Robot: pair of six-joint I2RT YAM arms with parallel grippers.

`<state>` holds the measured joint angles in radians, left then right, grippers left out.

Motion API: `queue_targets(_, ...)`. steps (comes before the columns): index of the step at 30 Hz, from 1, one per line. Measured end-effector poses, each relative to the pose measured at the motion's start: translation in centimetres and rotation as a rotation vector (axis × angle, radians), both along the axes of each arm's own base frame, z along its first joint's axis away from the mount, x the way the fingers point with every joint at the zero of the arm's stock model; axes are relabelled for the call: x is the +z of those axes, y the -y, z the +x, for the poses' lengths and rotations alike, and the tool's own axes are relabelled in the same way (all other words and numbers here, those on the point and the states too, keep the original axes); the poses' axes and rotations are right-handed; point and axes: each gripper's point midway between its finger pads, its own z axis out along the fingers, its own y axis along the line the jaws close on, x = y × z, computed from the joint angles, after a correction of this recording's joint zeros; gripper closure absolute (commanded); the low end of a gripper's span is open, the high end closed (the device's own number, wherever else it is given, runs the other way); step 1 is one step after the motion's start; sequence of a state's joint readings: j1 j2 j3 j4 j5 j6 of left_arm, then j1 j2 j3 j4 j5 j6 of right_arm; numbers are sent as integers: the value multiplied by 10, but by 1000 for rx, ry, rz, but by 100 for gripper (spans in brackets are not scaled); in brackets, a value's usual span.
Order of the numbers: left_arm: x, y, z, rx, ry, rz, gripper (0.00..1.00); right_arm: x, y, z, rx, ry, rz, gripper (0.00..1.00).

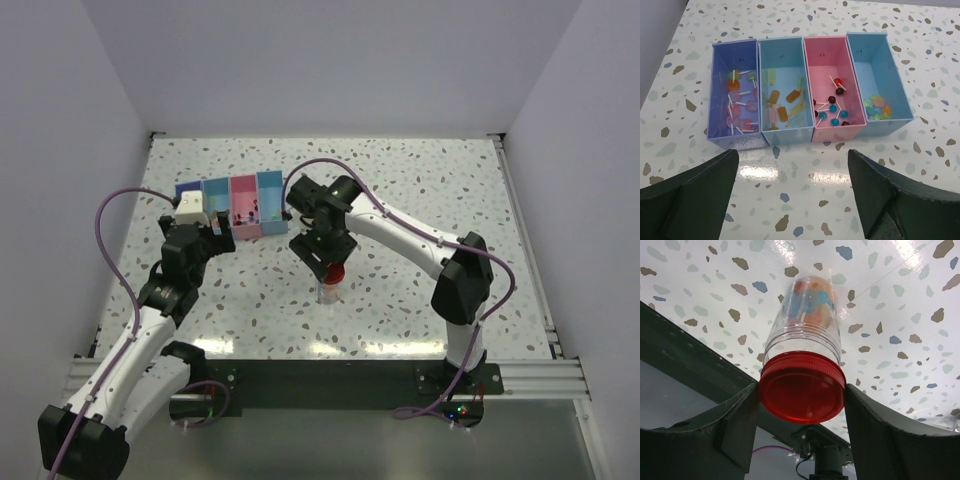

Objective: Pack the candies
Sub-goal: Close the bottle lid on the packing bottle.

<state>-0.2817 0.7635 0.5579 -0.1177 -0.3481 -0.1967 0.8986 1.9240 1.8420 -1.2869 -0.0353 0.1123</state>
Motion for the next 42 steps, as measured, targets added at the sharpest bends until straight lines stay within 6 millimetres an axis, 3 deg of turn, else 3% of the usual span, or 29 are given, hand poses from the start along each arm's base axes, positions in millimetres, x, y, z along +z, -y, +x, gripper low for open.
queue_targets(42,-1,0,0,-6,-3,6,5,-13,1,0,0,-11,-15,62)
